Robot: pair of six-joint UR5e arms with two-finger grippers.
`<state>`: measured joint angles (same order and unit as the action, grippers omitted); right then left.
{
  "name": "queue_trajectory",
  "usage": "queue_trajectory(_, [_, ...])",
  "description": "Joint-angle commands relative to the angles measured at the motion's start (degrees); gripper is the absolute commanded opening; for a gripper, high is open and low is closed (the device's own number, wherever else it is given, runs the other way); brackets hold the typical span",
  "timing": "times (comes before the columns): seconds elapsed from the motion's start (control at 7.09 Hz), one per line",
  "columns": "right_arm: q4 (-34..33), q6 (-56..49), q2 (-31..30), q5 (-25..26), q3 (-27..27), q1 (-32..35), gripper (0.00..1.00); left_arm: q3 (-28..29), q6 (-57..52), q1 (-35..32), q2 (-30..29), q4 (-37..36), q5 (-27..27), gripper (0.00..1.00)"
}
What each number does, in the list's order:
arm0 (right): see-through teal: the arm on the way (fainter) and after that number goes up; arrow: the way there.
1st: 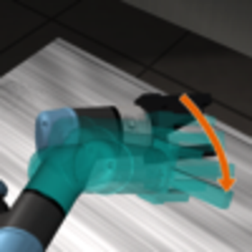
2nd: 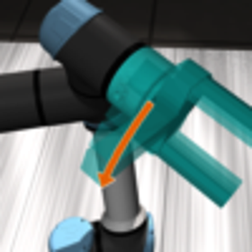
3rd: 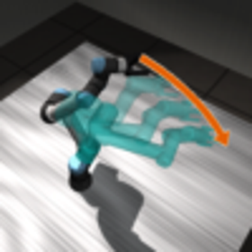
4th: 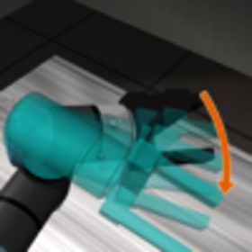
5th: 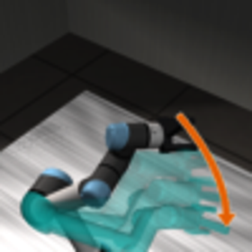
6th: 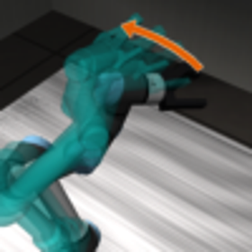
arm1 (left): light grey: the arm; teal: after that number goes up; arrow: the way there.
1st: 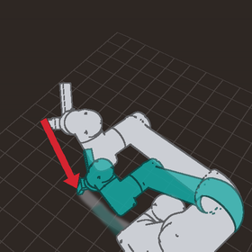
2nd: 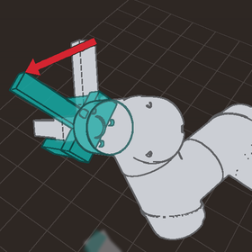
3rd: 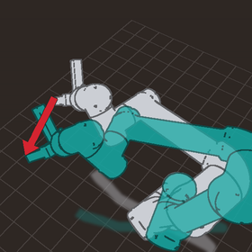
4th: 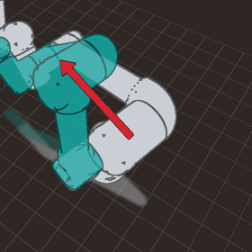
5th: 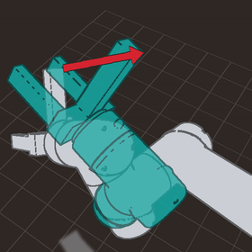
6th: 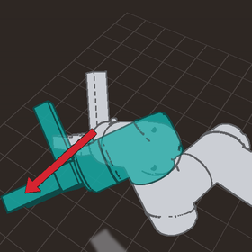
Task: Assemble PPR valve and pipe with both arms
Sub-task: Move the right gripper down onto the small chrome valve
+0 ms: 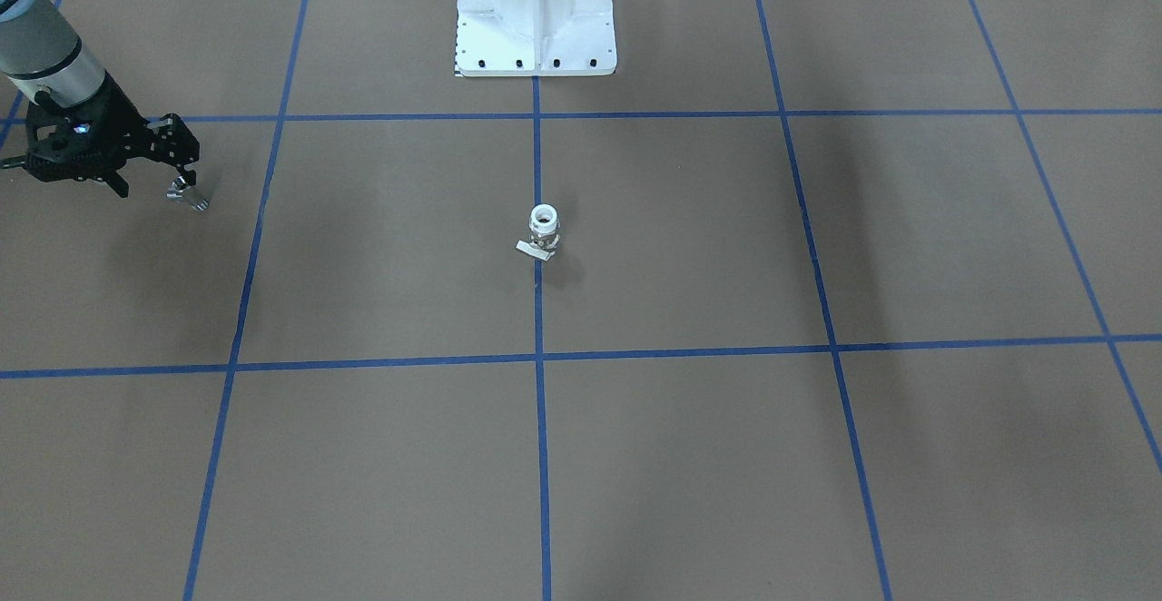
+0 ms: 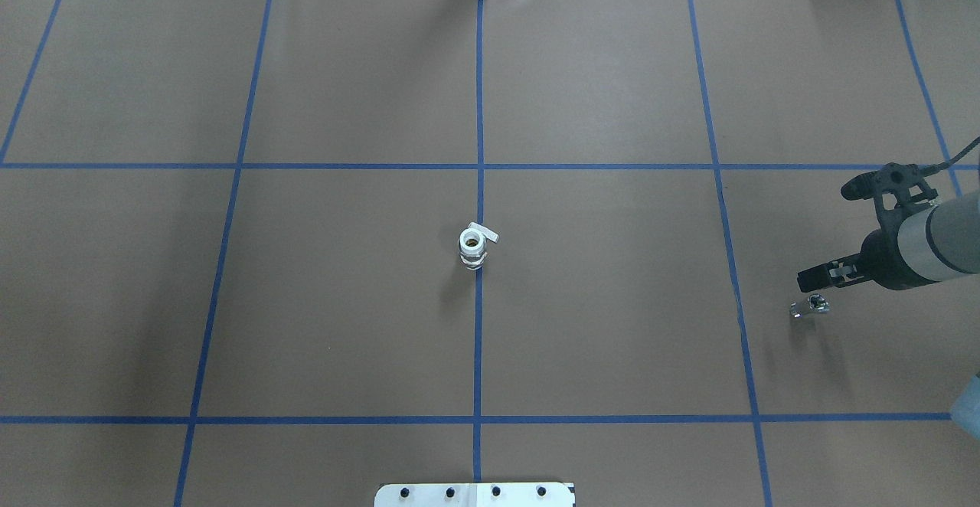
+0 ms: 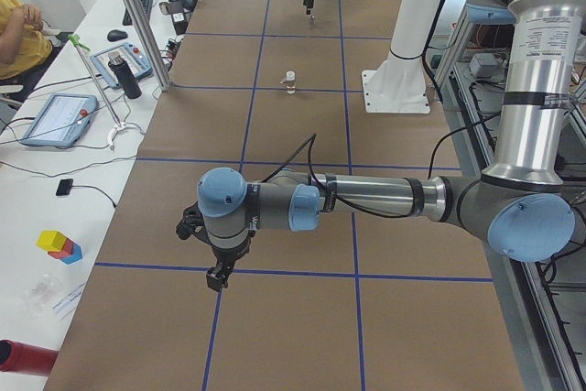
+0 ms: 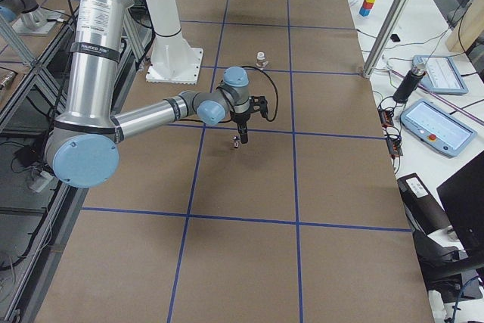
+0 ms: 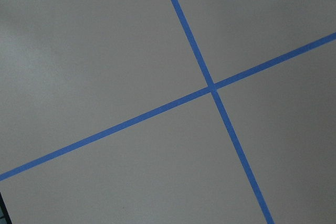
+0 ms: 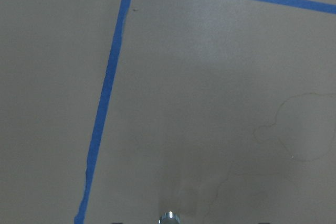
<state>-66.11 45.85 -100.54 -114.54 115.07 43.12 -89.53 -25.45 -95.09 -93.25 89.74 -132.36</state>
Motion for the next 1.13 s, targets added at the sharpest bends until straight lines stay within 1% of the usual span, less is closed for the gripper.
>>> queue_trajectory(0.0, [0.0,0.0,-0.2,0.5,-0.2,-1.8,0.61,-0.1,0.0,0.0,0.0,0.0,0.0,1.0])
queue_trajectory(0.85, [0.0,-0.1,-0.2,0.5,-2.1,-4.0,0.59,0.0,0.0,0.0,0.0,0.1,0.0,1.0])
queue_trajectory(0.99, [0.0,-0.1,-0.1,0.5,-2.1,-4.0,0.51,0.0,0.0,0.0,0.0,0.1,0.0,1.0])
